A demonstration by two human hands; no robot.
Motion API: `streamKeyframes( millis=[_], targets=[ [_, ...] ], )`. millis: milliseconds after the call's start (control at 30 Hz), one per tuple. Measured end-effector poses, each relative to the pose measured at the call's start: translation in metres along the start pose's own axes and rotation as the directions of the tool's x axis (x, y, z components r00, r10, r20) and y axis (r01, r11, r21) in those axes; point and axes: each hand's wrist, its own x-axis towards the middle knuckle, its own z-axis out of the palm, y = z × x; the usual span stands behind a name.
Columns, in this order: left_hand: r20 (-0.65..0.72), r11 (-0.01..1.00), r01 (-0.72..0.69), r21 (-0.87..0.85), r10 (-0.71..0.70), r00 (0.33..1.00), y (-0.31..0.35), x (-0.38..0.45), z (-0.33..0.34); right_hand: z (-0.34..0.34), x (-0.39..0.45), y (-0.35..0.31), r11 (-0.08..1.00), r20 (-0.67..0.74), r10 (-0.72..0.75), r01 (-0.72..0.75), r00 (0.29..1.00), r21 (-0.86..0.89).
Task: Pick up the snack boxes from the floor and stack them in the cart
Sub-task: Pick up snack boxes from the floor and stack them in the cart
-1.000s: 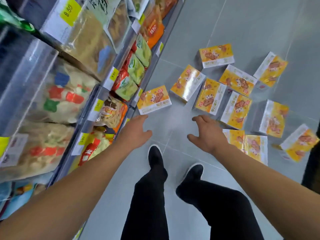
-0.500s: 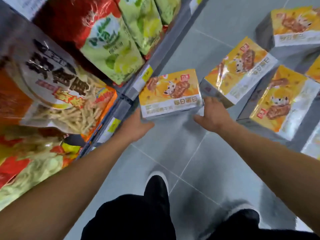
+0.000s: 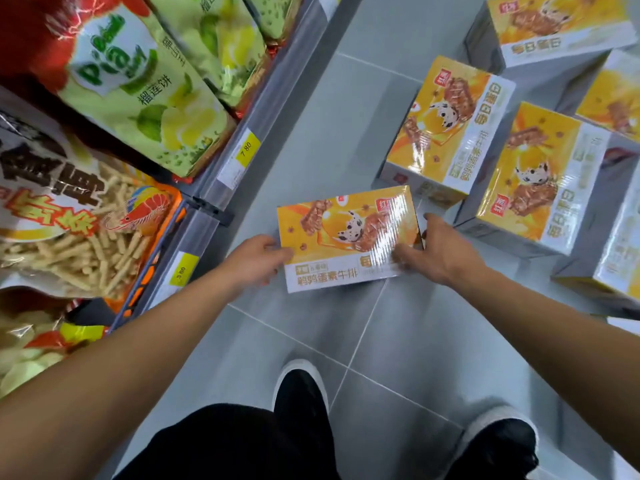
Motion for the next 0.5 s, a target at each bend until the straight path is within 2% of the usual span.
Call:
streamKeyframes(
  millis=[133, 267, 333, 433, 500],
  targets=[
    [0.066, 0.977, -0.036, -0.212, 0.051, 0.997, 0.020, 0.007, 0.009, -0.007, 0.011, -0.016, 0.985, 0.034, -0.088, 0.082, 0.996, 0.154],
    [-0.046, 0.940, -0.152, -0.306, 0.144, 0.988, 0.026, -0.004, 0.007, -0.013, -0.002, -0.005, 0.953, -0.153, -0.014, 0.059, 0.988, 0.297],
    [-0.077, 0.938, -0.185, -0.294, 0.170, 0.982, 0.022, -0.010, 0.003, -0.018, -0.014, 0.006, 0.928, -0.211, -0.003, 0.081, 0.977, 0.364],
    [-0.119, 0.935, -0.214, -0.285, 0.187, 0.975, 0.016, -0.018, 0.003, -0.024, -0.024, 0.018, 0.932, -0.187, -0.080, 0.140, 0.979, 0.335],
    [-0.147, 0.931, -0.228, -0.285, 0.193, 0.970, 0.010, -0.020, 0.004, -0.029, -0.026, 0.022, 0.950, -0.146, -0.202, 0.230, 0.968, 0.209]
  ],
)
